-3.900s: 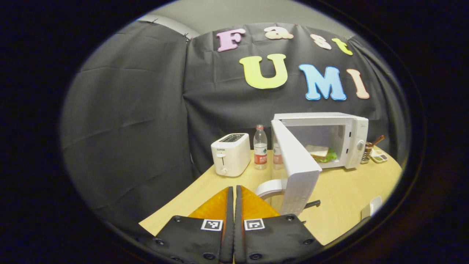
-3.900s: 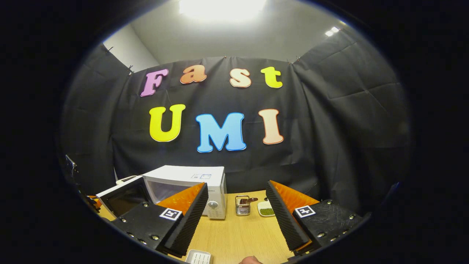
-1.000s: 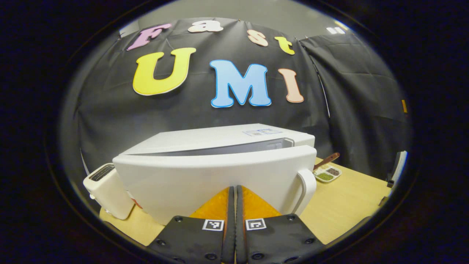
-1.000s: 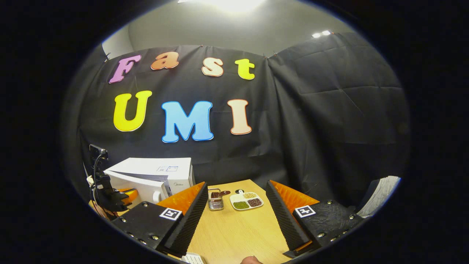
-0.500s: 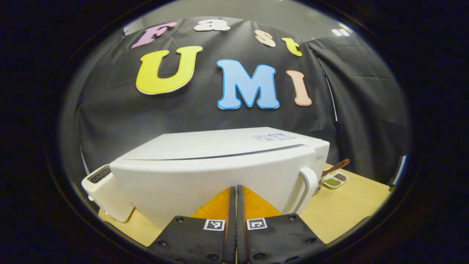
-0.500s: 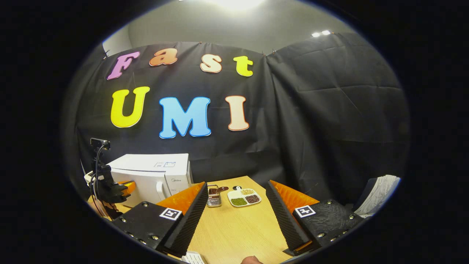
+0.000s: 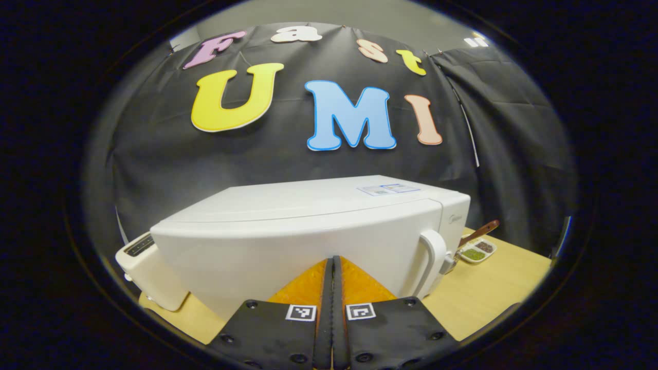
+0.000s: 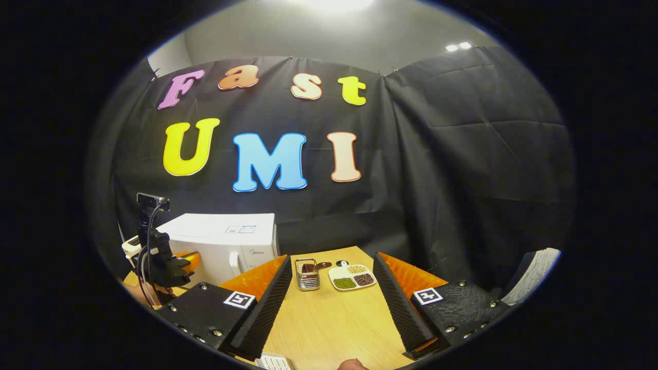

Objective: Open the microwave oven with the left hand, put the food in, and close the microwave oven.

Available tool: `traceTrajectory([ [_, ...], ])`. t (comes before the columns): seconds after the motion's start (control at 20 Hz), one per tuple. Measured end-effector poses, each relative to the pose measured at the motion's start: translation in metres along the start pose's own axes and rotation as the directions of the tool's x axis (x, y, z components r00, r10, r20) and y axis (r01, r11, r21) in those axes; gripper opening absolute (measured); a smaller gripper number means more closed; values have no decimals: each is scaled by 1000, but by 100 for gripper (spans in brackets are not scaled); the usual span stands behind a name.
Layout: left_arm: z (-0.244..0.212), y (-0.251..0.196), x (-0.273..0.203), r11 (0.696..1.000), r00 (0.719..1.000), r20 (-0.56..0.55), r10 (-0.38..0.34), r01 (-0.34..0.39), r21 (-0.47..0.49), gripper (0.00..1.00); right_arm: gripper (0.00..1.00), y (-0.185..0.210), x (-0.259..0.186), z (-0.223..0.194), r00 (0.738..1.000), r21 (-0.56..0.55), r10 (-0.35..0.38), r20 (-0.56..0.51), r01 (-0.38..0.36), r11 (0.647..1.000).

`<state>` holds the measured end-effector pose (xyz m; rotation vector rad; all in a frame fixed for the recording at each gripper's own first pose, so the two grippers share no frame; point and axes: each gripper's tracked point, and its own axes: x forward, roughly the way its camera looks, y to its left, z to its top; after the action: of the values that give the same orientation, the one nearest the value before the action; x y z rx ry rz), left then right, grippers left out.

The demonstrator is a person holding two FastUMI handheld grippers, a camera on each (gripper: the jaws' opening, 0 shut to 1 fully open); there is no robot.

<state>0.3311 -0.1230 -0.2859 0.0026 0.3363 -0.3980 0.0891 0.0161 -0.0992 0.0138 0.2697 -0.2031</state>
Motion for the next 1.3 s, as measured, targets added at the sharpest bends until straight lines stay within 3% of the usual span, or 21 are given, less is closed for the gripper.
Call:
traceTrajectory([
  [0.1, 5, 0, -7, 999, 1000, -13, 18, -18, 35, 7, 96, 12, 1, 4, 999, -1, 40, 1, -40, 999],
  [0.4, 64, -14, -84, 999, 993, 115, 33, -32, -15, 7, 96, 32, -14, 29, 984, -22, 166, 70, -165, 986],
  [0.9, 108, -25, -217, 983, 965, 190, 179, -169, -69, 7, 96, 8, -54, 45, 951, -14, 283, 128, -283, 959],
  [1.3, 122, -56, -307, 974, 947, 226, 228, -221, -57, 7, 96, -20, -87, 43, 928, -3, 342, 149, -345, 938],
])
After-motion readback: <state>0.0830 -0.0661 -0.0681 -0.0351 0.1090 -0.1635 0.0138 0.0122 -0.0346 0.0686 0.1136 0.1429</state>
